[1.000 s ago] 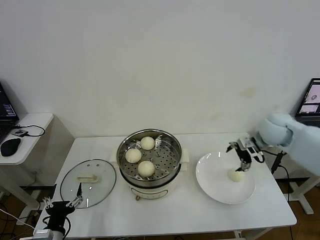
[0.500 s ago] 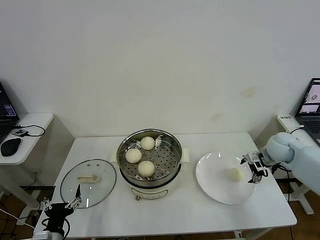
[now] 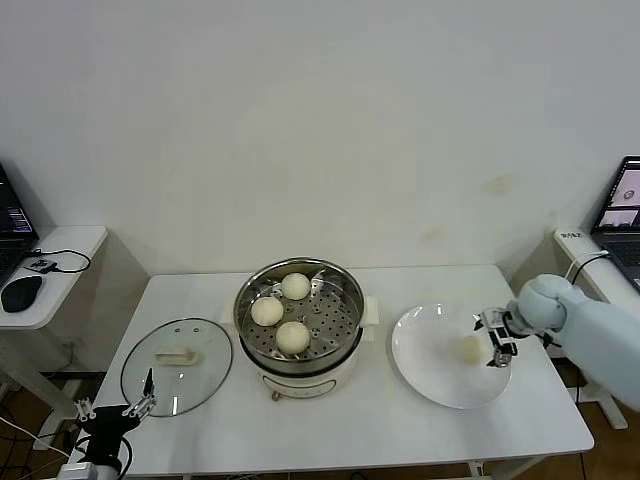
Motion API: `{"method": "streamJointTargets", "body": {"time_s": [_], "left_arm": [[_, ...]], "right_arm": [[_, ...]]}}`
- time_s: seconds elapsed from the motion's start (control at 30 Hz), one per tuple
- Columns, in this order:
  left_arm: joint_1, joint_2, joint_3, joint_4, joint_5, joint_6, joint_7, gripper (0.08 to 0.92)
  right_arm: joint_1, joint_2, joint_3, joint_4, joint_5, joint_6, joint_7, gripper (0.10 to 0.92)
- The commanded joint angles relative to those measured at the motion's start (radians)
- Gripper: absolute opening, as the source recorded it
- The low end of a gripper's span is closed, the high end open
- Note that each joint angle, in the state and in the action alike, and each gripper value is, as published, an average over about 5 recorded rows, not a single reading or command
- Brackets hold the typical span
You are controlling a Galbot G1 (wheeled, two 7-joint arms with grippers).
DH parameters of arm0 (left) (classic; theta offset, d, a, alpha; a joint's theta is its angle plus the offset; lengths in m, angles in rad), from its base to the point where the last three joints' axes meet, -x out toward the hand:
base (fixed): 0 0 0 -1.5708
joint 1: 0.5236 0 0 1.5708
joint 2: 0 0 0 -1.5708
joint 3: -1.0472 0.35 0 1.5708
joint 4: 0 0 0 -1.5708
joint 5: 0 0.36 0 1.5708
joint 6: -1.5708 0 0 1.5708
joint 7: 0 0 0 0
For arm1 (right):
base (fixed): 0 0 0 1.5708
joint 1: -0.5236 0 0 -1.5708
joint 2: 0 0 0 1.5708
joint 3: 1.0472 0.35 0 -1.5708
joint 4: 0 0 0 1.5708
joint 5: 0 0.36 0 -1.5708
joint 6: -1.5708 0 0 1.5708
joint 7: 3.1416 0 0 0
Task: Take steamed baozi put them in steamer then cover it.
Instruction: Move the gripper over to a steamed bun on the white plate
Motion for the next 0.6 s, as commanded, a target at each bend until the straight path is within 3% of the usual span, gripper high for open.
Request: {"method": "streamJointTargets", "body": {"time_s": [0.03,0.37,0.6], "left_arm": [[0.002,-0.002,-0.008,0.001,0.002,-0.001,0.000,0.823],[-0.001,-0.006,-0.005,0.005,0.003,-0.001,0.000,0.823],[-0.001,-0.008,-0.005,0.008,0.002,-0.002,-0.001,0.823]], "right_arm": [[-0.024,0.078,0.023,-0.081,-0.029,0.003,0.011,0.823],[-0.026,0.096,0.023,-0.099,-0.035,-0.007,0.010,0.813],[-0.021,0.096,0.024,-0.096,-0.038,-0.015,0.005,0.711]]}}
